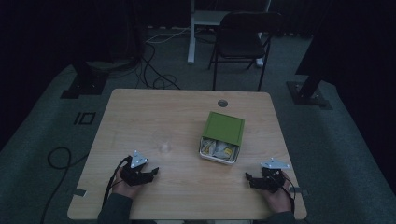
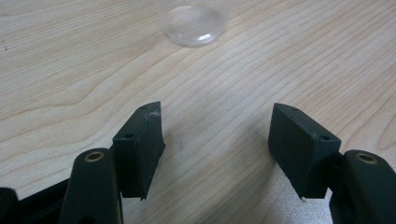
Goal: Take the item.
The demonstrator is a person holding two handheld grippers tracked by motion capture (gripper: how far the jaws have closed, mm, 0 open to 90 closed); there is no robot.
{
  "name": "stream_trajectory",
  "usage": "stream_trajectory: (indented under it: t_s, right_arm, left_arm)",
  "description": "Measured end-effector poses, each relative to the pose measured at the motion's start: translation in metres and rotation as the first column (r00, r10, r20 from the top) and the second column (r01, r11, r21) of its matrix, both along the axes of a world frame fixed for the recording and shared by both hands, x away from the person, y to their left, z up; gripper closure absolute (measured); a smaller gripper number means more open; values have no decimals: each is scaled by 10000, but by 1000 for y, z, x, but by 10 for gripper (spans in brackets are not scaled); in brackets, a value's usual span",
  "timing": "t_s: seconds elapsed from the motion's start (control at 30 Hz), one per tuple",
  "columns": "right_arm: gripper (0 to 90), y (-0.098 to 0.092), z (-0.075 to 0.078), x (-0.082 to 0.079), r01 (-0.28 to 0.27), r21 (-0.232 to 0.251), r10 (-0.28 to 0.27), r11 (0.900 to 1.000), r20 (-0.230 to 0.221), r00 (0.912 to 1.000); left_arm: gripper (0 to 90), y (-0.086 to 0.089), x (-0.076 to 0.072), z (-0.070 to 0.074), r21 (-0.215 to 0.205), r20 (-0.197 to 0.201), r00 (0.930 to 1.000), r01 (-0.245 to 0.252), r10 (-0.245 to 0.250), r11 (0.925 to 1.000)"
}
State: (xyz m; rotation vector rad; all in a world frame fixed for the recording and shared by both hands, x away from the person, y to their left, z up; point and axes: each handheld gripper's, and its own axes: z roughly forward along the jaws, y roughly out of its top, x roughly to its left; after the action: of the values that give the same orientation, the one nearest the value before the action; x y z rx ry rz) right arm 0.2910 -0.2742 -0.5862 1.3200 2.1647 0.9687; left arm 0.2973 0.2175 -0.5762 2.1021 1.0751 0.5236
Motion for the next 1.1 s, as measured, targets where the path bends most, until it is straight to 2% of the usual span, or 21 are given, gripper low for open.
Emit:
stream_trajectory:
  t_s: [0.43, 0.53, 0.73, 0.87, 1.1]
  right_arm:
    - [119, 2, 1, 1, 90, -25, -90, 10000, -51, 9999]
    - [150, 3, 4, 0, 298, -178, -301, 9994, -188, 9994]
    - [200, 5, 11, -4, 194, 63, -194, 9998, 25, 9998]
    - [277, 8, 16, -8, -137, 250, 134, 9996, 156, 9998]
    - [331, 13, 25, -14, -427, 473, 407, 9980, 424, 9983]
  left_arm:
    - [363, 0, 0, 0, 4, -2, 10000, 5, -5, 10000]
    - [362, 0, 0, 0, 7, -3, 10000, 6, -6, 10000]
    - [358, 0, 1, 0, 7, 0, 10000, 6, -6, 10000]
    - [358, 0, 1, 0, 6, -3, 10000, 5, -5, 10000]
    - [358, 0, 1, 0, 6, -2, 10000, 6, -6, 10000]
